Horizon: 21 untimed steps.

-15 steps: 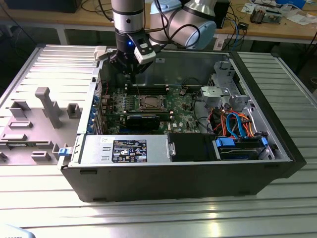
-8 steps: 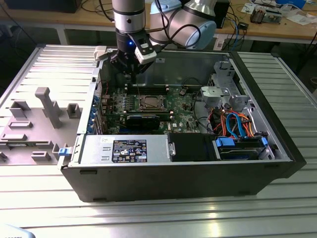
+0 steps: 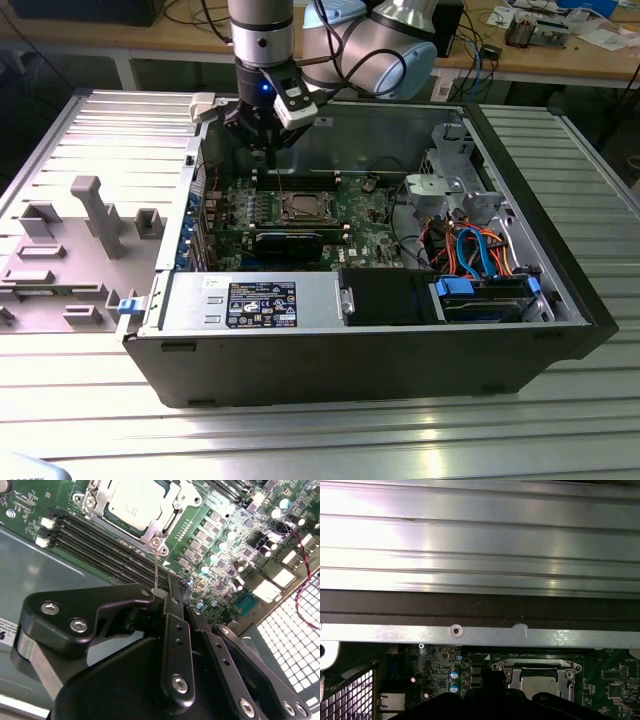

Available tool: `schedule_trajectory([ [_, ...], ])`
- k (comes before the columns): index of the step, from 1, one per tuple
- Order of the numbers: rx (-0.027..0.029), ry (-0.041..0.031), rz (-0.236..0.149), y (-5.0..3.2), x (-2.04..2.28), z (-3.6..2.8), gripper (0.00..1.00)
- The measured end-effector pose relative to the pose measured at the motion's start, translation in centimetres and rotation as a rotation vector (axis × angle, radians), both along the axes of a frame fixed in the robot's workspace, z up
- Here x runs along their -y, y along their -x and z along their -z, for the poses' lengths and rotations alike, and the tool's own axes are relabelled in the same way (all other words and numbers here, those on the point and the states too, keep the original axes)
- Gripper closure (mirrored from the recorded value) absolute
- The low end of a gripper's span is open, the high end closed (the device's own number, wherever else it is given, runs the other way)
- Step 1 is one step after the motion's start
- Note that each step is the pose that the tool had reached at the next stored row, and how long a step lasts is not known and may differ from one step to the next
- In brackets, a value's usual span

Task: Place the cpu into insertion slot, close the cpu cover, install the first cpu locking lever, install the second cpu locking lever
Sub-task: 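Install the first cpu locking lever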

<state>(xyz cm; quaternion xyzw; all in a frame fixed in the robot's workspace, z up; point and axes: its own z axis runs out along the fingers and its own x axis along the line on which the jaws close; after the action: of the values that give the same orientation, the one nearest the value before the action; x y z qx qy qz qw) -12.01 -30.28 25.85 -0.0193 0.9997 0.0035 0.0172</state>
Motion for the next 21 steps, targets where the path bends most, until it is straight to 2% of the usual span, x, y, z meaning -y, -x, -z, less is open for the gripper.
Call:
schedule_trajectory([
  [21,-0.001,0.0,0.0,-1.16,0.0,0.0,0.89],
])
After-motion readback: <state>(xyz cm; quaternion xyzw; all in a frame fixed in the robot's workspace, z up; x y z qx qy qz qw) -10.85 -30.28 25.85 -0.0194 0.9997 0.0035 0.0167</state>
